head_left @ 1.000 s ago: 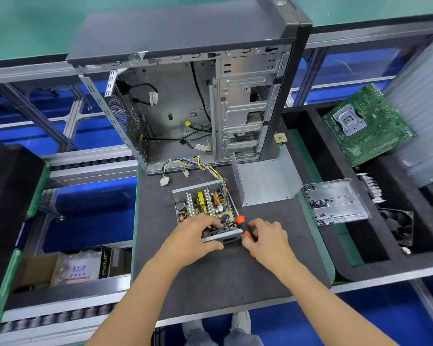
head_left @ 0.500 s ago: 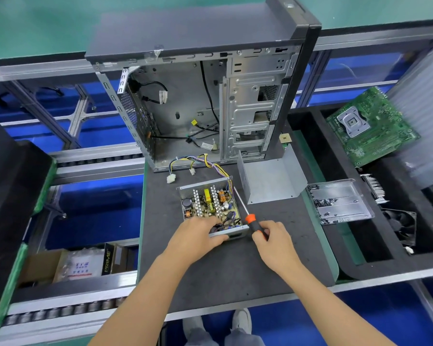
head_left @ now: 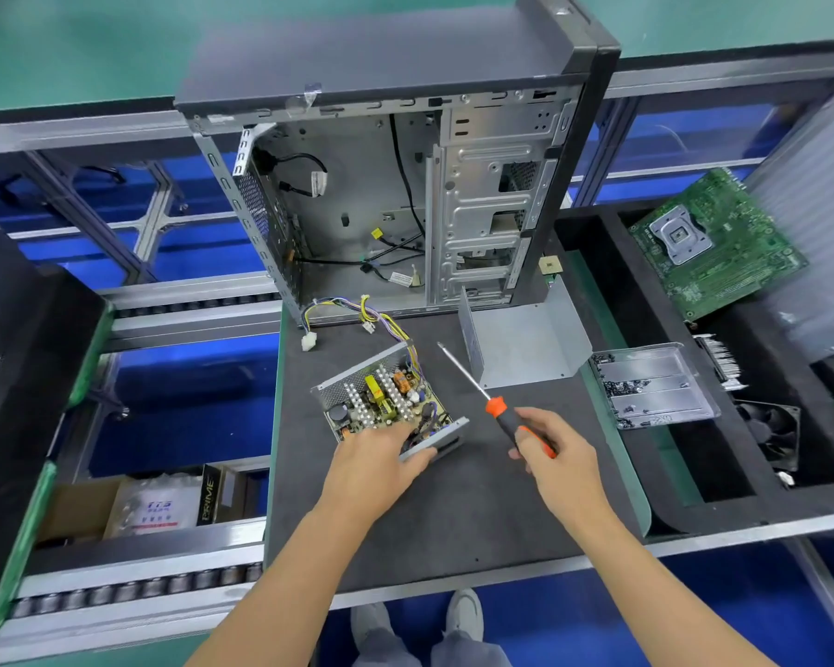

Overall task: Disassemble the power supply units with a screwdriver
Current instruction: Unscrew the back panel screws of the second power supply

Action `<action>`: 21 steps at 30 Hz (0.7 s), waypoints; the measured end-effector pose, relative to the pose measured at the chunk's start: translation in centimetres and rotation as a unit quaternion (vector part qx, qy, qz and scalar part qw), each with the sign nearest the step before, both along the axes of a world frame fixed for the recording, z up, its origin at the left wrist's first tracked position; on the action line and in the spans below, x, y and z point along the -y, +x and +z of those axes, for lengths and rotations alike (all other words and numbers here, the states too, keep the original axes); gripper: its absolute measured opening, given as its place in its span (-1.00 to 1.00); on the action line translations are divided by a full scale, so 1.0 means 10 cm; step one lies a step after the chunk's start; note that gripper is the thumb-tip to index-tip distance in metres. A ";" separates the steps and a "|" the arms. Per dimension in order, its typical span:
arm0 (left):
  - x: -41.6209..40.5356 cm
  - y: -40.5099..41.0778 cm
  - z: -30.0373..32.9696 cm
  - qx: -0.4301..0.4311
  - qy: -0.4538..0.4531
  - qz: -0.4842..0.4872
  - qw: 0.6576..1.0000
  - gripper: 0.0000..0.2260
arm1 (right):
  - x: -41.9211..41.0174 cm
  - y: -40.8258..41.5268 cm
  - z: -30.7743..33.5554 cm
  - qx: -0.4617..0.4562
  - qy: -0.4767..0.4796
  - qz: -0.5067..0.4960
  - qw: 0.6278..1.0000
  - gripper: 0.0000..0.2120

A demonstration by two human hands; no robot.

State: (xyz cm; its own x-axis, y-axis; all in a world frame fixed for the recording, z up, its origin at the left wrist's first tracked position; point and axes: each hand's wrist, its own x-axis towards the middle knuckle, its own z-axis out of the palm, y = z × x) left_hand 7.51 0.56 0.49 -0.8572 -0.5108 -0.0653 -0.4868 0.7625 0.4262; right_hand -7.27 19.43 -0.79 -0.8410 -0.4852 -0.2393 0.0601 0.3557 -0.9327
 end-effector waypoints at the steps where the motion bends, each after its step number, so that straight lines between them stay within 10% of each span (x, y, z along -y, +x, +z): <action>1: -0.01 0.00 -0.01 0.003 -0.003 0.003 1.000 -0.72 | -0.01 -0.01 0.03 -0.002 -0.008 -0.004 1.000 -0.77; 21: 0.02 0.07 -0.10 -0.044 0.052 0.011 0.998 -0.62 | 0.22 -0.45 0.72 -0.027 -0.184 -0.153 0.971 -0.80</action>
